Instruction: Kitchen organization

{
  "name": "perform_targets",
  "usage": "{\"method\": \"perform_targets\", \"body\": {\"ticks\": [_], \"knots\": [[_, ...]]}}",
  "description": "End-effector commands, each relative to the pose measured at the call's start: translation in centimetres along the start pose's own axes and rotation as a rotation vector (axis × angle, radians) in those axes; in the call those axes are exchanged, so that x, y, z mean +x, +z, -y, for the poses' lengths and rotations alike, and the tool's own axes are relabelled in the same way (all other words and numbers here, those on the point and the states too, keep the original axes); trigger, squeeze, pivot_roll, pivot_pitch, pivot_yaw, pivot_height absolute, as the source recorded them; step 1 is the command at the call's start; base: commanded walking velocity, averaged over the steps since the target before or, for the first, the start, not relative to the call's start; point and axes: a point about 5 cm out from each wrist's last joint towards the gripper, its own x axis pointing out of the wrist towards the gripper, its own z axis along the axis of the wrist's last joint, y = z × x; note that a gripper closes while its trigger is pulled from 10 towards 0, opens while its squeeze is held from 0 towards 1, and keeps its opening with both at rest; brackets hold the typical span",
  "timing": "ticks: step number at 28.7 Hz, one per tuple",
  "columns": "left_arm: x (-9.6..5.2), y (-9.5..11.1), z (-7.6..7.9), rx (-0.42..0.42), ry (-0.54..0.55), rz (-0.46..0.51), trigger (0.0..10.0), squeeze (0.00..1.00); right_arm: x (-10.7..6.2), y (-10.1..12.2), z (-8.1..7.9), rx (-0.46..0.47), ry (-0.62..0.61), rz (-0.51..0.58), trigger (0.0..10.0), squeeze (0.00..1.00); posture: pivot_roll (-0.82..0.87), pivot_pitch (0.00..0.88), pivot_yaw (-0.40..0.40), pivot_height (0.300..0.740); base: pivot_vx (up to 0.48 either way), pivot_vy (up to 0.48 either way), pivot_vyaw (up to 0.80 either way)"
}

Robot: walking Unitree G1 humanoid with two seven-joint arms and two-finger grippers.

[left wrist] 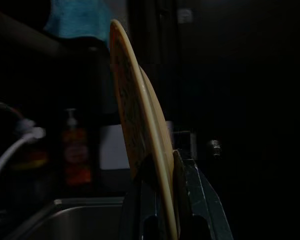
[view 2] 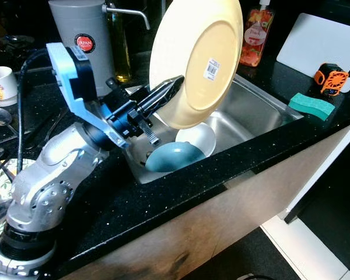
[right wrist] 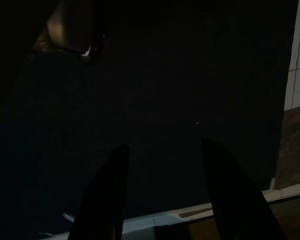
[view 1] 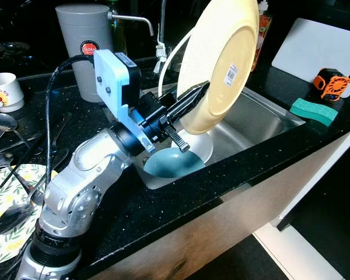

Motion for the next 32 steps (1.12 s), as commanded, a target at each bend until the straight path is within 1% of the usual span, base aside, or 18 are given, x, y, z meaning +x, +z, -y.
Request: {"method": "perform_targets", "body": {"ticks": [1,8,10,11,12,13,16,17,20,21,24,27,28,29,32], "knots": [[0.2,-0.1,0.2,0.002,0.01,0.006,10.0,0.0,0.0,0.4,0.4,-0.004,-0.01,0.013,10.0,0.0,0.04,0.029,-0.047,0.74,0.0,-0.465,0.0],[0.6,0.2,0.4,0.011,0.014,0.019,10.0,0.0,0.0,0.4,0.3,-0.002,-0.006,0.013,10.0,0.0,0.04,0.031,-0.047,0.74,0.0,-0.465,0.0],[0.7,0.5,0.5,0.025,0.02,0.027,10.0,0.0,0.0,0.4,0.3,-0.002,-0.005,0.013,10.0,0.0,0.04,0.032,-0.045,0.74,0.0,-0.465,0.0],[0.9,1.0,0.4,0.042,0.027,0.039,10.0,0.0,0.0,0.4,0.3,-0.002,-0.004,0.012,10.0,0.0,0.05,0.032,-0.047,0.74,0.0,-0.446,0.0],[0.9,1.0,0.4,0.042,0.027,0.039,10.0,0.0,0.0,0.4,0.3,-0.002,-0.004,0.012,10.0,0.0,0.05,0.032,-0.047,0.74,0.0,-0.446,0.0],[0.9,1.5,0.4,0.061,0.036,0.047,10.0,0.0,0.0,0.4,0.3,-0.002,-0.003,0.012,10.0,0.0,0.05,0.033,-0.048,0.74,0.0,-0.405,0.0],[1.0,2.7,-0.4,0.142,0.113,0.064,10.0,0.0,0.0,0.4,0.3,-0.003,0.0,0.01,10.0,0.0,0.05,0.033,-0.049,0.74,0.0,0.0,0.0],[1.0,2.7,-0.4,0.142,0.113,0.064,10.0,0.0,0.0,0.4,0.3,-0.003,0.0,0.01,10.0,0.0,0.05,0.033,-0.049,0.74,0.0,0.0,0.0],[0.7,3.4,-1.9,0.206,0.231,0.07,10.0,0.0,0.0,0.5,0.2,-0.007,0.012,0.02,10.0,0.0,0.05,0.034,-0.053,0.74,0.0,0.0,0.0],[0.7,3.4,-1.9,0.206,0.231,0.07,10.0,0.0,0.0,0.5,0.2,-0.007,0.012,0.02,10.0,0.0,0.05,0.034,-0.053,0.74,0.0,0.0,0.0],[0.2,3.5,-3.0,0.237,0.311,0.056,10.0,0.0,0.0,0.7,0.1,-0.013,0.042,0.043,10.0,0.0,0.05,0.033,-0.053,0.74,0.0,0.0,0.0],[0.0,3.5,-3.2,0.239,0.325,0.049,10.0,0.0,0.0,0.8,0.0,-0.014,0.046,0.046,10.0,0.0,0.06,0.032,-0.053,0.74,0.0,0.0,0.0],[-0.2,3.3,-3.5,0.254,0.342,0.029,10.0,0.0,0.0,0.8,0.0,-0.012,0.048,0.047,10.0,0.0,0.05,0.03,-0.052,0.74,0.0,0.0,0.73],[-0.2,3.3,-3.5,0.254,0.342,0.029,10.0,0.0,0.0,0.8,0.0,-0.012,0.048,0.047,10.0,0.0,0.05,0.03,-0.052,0.74,0.0,0.0,0.73],[-1.0,2.5,-4.7,0.265,0.4,-0.054,10.0,0.0,0.0,0.7,0.0,-0.031,0.053,0.039,10.0,0.0,0.05,0.029,-0.052,0.74,0.0,0.0,0.74]]}}
